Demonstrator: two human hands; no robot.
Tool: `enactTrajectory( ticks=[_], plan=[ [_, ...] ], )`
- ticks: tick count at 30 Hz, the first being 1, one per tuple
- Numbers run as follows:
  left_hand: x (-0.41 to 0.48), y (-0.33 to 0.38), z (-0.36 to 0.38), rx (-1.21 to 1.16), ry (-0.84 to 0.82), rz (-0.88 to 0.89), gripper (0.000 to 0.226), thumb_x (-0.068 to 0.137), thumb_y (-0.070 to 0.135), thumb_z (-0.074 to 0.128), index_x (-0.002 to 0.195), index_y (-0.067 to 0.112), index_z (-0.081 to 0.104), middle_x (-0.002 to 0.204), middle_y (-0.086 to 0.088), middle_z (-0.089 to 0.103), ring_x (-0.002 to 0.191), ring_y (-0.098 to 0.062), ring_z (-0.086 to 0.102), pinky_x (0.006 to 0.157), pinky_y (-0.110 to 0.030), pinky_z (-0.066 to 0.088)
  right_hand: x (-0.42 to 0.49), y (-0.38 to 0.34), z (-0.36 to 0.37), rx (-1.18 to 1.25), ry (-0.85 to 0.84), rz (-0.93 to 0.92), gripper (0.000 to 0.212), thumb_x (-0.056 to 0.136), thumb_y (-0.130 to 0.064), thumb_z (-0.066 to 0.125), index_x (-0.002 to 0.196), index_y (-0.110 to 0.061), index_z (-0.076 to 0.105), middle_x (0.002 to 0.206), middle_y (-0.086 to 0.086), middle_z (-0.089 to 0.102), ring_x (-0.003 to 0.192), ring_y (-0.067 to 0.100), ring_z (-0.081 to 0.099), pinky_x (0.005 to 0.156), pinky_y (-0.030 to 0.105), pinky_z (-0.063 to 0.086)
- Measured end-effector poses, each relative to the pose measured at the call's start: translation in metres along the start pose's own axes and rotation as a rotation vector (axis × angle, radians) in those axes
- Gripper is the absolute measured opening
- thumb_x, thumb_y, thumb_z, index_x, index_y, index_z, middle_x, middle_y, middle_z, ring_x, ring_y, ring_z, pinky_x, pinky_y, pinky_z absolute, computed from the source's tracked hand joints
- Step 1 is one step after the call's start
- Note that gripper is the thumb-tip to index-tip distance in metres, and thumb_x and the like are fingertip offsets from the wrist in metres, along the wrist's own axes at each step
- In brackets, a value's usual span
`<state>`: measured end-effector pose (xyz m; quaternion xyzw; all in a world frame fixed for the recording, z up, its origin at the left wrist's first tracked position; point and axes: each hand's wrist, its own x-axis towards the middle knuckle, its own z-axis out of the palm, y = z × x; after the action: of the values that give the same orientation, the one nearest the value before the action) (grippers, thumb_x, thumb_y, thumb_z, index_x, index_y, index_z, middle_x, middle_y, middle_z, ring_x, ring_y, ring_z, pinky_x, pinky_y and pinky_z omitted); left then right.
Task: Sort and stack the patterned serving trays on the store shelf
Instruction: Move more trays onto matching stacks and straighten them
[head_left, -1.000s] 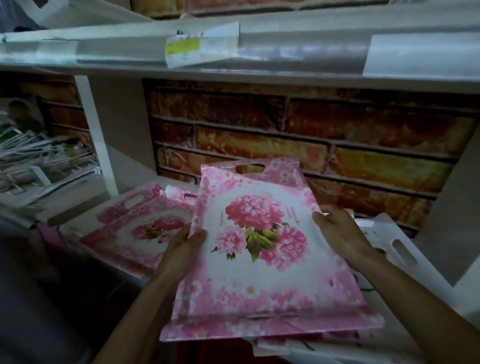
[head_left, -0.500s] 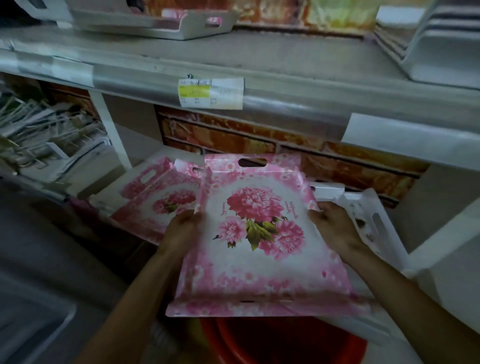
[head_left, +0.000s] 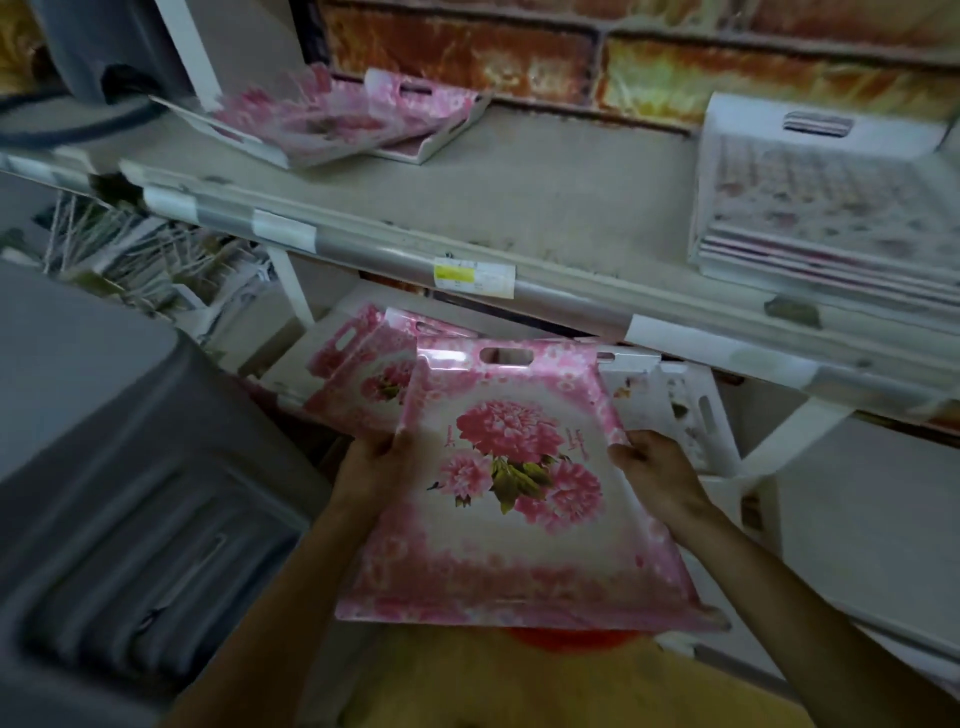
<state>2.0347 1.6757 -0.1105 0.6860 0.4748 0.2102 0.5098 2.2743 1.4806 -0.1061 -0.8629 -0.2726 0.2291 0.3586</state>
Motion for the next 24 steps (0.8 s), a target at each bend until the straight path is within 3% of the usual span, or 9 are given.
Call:
enactTrajectory(
  ticks=[2, 5, 9, 13, 18, 21, 24],
  plan=[
    [-0.016, 0.009, -0.011, 0.016, -0.005, -0.042, 0.029, 0.099, 0.03, 0.051, 0.087, 0.009, 0.067, 0.075, 0.001, 0.064, 0.071, -0.009, 0.058, 0.067, -0.028, 0.045, -0.015, -0.008, -0.008, 0.012, -0.012, 0.0, 0.042, 0.094, -0.016, 0.054, 0.057, -0.02, 0.036, 0.05, -0.004, 0.034, 0.047, 0.014, 0.036, 0.053, 0.029, 0.028],
    [-0.04, 0.023, -0.025, 0.08, 0.01, -0.058, 0.03, 0.099, 0.029, 0.05, 0.081, 0.009, 0.065, 0.07, 0.003, 0.062, 0.066, -0.01, 0.055, 0.064, -0.027, 0.042, -0.037, -0.018, -0.018, -0.005, -0.028, 0.004, 0.04, 0.094, -0.018, 0.055, 0.059, -0.019, 0.037, 0.052, -0.002, 0.035, 0.048, 0.015, 0.037, 0.054, 0.03, 0.027],
    [-0.079, 0.037, -0.04, 0.154, 0.061, -0.068, 0.029, 0.099, 0.028, 0.051, 0.078, 0.01, 0.062, 0.076, -0.01, 0.061, 0.069, -0.02, 0.055, 0.062, -0.028, 0.04, -0.068, -0.024, -0.029, -0.027, -0.057, -0.004, 0.035, 0.093, -0.021, 0.056, 0.064, -0.014, 0.039, 0.059, 0.003, 0.04, 0.054, 0.018, 0.043, 0.057, 0.032, 0.03],
    [-0.126, 0.049, -0.053, 0.165, 0.14, -0.087, 0.037, 0.097, 0.028, 0.054, 0.074, 0.0, 0.063, 0.069, -0.008, 0.06, 0.062, -0.017, 0.052, 0.052, -0.025, 0.036, -0.1, -0.032, -0.043, -0.009, -0.099, -0.028, 0.031, 0.092, -0.022, 0.056, 0.066, -0.009, 0.045, 0.061, 0.008, 0.044, 0.057, 0.02, 0.046, 0.06, 0.032, 0.032],
    [-0.175, 0.06, -0.074, 0.157, 0.22, -0.069, 0.031, 0.097, 0.03, 0.054, 0.072, 0.012, 0.061, 0.069, -0.007, 0.063, 0.062, -0.016, 0.055, 0.058, -0.025, 0.04, -0.134, -0.056, -0.062, -0.004, -0.131, -0.15, 0.041, 0.096, -0.019, 0.054, 0.061, -0.017, 0.032, 0.055, -0.001, 0.03, 0.05, 0.016, 0.033, 0.057, 0.031, 0.025],
    [-0.198, 0.071, -0.086, 0.159, 0.279, -0.061, 0.04, 0.097, 0.027, 0.054, 0.062, 0.009, 0.051, 0.059, -0.005, 0.05, 0.054, -0.016, 0.045, 0.052, -0.026, 0.032, -0.148, -0.069, -0.07, 0.047, -0.131, -0.202, 0.041, 0.095, -0.02, 0.054, 0.062, -0.017, 0.031, 0.053, -0.004, 0.029, 0.047, 0.013, 0.03, 0.054, 0.029, 0.024],
    [-0.215, 0.085, -0.096, 0.167, 0.306, -0.047, 0.038, 0.097, 0.027, 0.053, 0.065, 0.007, 0.053, 0.062, -0.008, 0.05, 0.055, -0.018, 0.045, 0.052, -0.027, 0.033, -0.156, -0.076, -0.075, 0.061, -0.13, -0.229, 0.043, 0.094, -0.024, 0.056, 0.061, -0.02, 0.029, 0.051, -0.006, 0.026, 0.047, 0.014, 0.03, 0.057, 0.03, 0.025]
  ],
)
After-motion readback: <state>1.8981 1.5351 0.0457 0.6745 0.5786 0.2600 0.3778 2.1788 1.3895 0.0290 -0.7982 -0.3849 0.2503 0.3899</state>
